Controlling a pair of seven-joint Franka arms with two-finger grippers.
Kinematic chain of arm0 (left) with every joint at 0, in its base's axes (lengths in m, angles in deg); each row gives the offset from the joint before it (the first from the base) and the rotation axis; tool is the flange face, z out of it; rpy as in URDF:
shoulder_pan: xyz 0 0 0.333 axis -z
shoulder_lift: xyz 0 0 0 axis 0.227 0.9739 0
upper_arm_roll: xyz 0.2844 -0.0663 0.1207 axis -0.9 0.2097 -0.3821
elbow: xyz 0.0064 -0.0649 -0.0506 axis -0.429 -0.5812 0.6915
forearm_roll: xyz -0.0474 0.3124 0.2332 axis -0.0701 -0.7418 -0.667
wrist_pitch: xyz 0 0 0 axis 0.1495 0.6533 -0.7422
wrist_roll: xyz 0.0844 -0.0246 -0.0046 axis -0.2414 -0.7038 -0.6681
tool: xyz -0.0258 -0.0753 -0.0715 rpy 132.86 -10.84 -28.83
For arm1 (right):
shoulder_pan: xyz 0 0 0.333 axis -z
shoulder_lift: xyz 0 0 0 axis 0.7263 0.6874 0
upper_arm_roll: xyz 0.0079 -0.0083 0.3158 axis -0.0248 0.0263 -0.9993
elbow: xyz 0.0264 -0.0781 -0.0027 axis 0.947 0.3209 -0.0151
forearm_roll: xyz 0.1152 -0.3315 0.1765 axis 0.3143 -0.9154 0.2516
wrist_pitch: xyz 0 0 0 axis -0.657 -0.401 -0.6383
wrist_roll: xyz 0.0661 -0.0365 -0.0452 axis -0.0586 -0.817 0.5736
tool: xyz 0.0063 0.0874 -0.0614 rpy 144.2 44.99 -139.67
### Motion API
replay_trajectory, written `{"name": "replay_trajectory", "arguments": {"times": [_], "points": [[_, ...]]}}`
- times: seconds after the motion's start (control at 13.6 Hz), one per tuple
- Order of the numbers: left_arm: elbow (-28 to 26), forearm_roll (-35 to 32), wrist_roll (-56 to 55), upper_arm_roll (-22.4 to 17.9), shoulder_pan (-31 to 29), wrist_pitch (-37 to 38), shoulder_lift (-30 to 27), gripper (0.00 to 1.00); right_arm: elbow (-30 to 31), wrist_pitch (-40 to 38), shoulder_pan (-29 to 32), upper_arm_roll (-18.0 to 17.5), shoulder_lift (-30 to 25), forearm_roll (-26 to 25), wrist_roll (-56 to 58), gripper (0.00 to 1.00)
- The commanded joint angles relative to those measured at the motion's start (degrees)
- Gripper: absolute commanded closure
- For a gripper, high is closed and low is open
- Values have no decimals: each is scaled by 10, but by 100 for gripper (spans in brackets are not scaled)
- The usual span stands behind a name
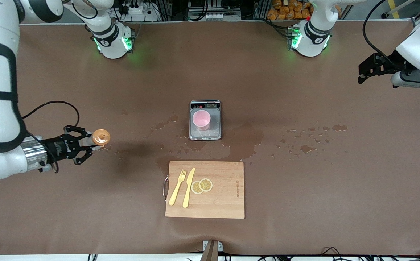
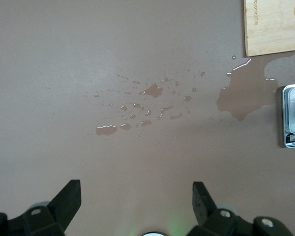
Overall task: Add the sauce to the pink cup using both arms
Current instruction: 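Carry the bottle with the right gripper back and set it on the table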
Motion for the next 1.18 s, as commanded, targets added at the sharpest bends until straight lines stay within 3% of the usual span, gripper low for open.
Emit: {"name": "replay_trajectory", "arguments": {"times": [0.0, 0.37, 1.11], "points": [[10, -8, -9, 3, -2, 0, 12, 0, 33, 12, 47, -9, 11, 27, 87, 100], [20, -7, -11, 8, -1, 0, 7, 0, 43, 12, 115, -9, 89, 77, 241, 100], [17, -10, -22, 3, -3, 10, 0, 0, 42, 13, 189, -8, 166, 99, 332, 100]]}}
